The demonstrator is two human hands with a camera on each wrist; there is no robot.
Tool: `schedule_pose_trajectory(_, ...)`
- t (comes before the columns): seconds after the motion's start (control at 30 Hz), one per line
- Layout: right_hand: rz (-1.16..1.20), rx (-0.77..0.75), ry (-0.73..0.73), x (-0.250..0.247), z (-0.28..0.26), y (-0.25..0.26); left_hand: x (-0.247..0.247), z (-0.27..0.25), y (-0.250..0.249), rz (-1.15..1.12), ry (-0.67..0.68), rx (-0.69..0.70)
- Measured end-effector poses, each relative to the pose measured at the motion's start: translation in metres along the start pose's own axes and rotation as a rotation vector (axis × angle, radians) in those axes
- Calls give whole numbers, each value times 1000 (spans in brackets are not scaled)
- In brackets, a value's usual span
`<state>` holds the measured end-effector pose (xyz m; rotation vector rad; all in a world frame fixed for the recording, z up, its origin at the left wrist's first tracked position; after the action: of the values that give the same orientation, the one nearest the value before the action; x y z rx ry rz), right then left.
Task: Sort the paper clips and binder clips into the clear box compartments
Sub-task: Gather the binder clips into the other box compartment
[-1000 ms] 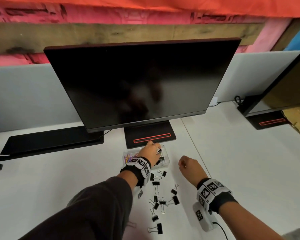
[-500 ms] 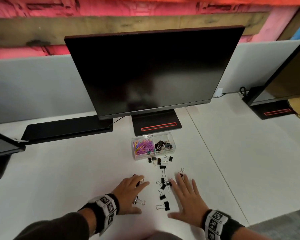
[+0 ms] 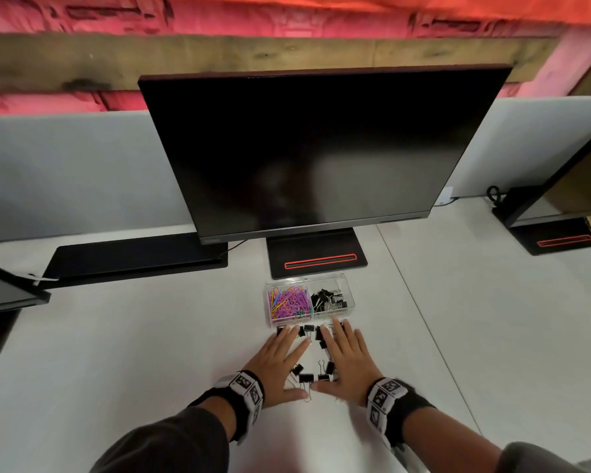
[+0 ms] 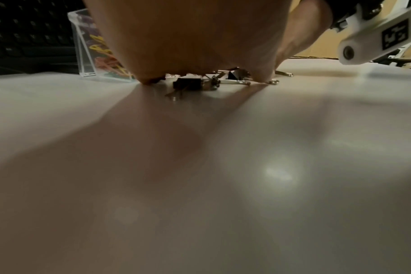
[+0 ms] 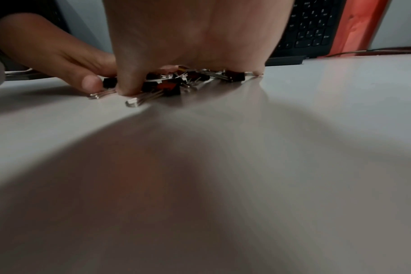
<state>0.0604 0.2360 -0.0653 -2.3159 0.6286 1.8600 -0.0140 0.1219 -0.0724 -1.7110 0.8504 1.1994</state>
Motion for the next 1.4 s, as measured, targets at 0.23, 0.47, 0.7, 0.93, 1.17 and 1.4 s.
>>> schedule_pose_trajectory(0.23, -60, -141, 48, 9, -2, 6, -7, 9, -7, -53, 75, -15)
schedule_pose_trajectory(0.47, -83, -153, -63, 3, 1, 2, -1, 16, -21, 50, 56, 79)
schedule_pose_trajectory(0.7, -153, -184, -212, -12, 13, 6, -7, 26, -20, 80, -40, 2)
schedule_pose_trajectory(0.93, -65, -153, -140, -22, 21, 15, -8, 32, -19, 61, 48, -53)
schedule_pose_trajectory(1.17, -25, -141, 41, -11, 25, 25, -22, 29, -15, -87, 121, -238)
schedule_pose_trajectory(1.4, -95, -154, 34, -35, 25, 35, -27, 29, -17, -49, 128, -288)
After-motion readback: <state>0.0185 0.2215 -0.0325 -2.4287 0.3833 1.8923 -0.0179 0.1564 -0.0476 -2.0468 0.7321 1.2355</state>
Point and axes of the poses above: each hand's wrist, its own z-axis towards the middle knuckle, its own x-axis out of the palm, y = z × x, the point moved 8 cm from there along z, towards the middle knuckle
